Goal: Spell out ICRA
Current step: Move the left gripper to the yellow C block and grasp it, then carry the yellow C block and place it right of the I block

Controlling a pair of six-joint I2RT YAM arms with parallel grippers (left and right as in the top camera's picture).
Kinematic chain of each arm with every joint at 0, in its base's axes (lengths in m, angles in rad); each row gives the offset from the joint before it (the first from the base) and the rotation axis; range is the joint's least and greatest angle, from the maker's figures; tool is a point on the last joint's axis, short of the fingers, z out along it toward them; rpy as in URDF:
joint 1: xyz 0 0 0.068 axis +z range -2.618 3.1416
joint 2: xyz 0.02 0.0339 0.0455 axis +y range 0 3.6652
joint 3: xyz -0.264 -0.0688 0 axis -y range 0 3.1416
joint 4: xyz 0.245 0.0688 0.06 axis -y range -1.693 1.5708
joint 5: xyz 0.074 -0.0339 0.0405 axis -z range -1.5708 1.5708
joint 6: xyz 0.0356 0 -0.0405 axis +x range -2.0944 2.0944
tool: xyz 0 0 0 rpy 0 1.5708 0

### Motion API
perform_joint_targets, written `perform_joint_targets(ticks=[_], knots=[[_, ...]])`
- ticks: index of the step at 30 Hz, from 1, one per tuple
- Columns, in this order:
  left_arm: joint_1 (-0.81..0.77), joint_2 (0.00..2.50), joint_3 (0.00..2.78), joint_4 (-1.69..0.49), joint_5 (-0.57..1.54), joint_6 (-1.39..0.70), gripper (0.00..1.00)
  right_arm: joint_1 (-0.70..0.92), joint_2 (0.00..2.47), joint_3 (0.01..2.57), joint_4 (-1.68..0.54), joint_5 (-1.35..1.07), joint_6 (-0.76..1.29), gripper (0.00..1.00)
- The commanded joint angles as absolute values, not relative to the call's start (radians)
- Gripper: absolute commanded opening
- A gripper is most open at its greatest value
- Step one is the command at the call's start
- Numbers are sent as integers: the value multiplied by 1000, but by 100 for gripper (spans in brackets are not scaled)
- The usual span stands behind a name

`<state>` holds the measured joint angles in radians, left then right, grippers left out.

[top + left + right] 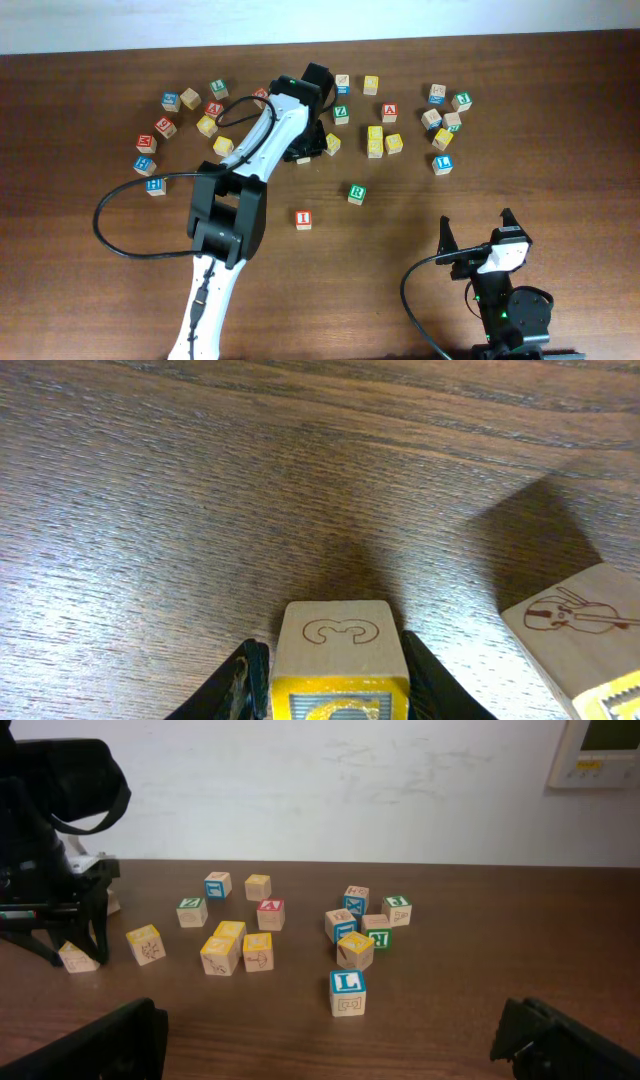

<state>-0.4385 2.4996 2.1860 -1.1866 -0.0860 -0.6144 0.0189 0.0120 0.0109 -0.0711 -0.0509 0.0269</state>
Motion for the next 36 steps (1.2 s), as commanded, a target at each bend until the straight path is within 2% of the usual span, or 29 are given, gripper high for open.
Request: perform_joint_targets(ticks=[1,16,24,33,36], knots=[[-443,2506,2193,-1184,-88,-617,33,13,6,6,-75,-56,35,98],[-443,2506,2193,-1179,-99,-613,27,13,6,6,-75,-56,35,98],[-443,2502,2258,-1283,-92,-612,25,13,6,6,-75,-56,35,98],[-443,2502,2518,-1551,257,-430,23,13,6,6,-75,-56,35,98],[-443,2496,2645,-1689,275,-392,24,13,6,6,-75,-56,35,98]])
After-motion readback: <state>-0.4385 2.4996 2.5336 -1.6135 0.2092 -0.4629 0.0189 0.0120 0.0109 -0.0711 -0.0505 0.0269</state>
